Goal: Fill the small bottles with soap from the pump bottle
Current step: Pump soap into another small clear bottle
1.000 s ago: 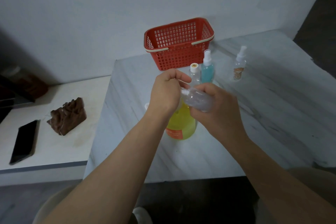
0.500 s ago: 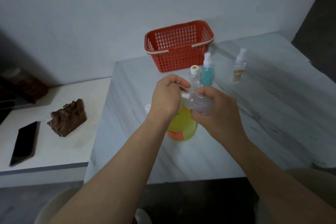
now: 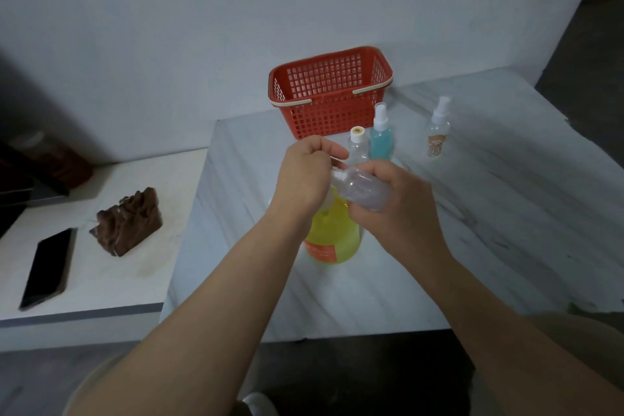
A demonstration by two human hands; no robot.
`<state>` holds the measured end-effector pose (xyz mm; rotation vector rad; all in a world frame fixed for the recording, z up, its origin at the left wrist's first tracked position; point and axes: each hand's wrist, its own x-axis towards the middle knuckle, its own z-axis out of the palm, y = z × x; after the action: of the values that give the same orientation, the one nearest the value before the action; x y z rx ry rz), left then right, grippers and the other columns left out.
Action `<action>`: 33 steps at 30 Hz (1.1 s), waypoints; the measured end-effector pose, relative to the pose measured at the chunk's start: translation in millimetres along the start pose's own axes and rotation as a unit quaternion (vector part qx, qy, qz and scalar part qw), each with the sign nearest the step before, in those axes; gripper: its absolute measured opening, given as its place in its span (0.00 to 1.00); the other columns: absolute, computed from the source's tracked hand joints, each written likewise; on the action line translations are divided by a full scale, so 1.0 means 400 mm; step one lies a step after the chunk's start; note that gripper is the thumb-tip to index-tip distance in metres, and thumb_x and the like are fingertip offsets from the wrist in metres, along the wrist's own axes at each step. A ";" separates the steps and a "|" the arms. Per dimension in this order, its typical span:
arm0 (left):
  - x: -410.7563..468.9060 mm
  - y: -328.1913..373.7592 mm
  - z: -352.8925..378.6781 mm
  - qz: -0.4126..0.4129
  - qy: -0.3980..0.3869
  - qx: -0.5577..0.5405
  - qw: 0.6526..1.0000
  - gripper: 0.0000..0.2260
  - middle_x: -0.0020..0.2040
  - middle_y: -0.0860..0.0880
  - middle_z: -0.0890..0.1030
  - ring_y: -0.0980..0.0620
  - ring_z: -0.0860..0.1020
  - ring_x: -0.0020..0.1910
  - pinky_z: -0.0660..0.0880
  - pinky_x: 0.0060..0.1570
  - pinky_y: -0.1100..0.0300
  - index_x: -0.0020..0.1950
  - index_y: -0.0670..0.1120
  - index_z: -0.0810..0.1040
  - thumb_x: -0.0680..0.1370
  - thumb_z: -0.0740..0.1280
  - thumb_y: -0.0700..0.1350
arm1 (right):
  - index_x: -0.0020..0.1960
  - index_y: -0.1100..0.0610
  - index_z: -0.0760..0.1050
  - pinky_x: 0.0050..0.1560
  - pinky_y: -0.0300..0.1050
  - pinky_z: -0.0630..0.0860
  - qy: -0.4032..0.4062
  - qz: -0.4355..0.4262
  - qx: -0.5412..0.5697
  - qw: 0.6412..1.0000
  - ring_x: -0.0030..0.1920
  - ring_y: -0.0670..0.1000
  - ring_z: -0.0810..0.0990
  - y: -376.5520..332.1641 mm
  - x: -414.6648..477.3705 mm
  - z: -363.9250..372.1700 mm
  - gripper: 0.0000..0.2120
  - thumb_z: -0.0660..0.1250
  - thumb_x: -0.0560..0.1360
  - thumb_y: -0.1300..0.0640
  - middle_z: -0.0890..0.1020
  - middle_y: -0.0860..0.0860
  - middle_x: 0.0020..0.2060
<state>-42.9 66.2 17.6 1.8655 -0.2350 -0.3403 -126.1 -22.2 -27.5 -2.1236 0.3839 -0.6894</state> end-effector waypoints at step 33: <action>0.001 0.008 0.000 -0.012 -0.010 0.011 1.000 0.16 0.35 0.46 0.77 0.50 0.74 0.35 0.68 0.31 0.61 0.37 0.43 0.78 0.71 0.52 0.30 | 0.44 0.52 0.78 0.33 0.41 0.71 -0.011 0.009 -0.016 1.000 0.34 0.50 0.76 -0.001 0.006 -0.003 0.10 0.73 0.63 0.59 0.79 0.47 0.33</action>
<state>-42.5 65.3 20.7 1.8894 -0.2300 -0.3740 -124.9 -23.9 -26.0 -2.1534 0.4041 -0.6528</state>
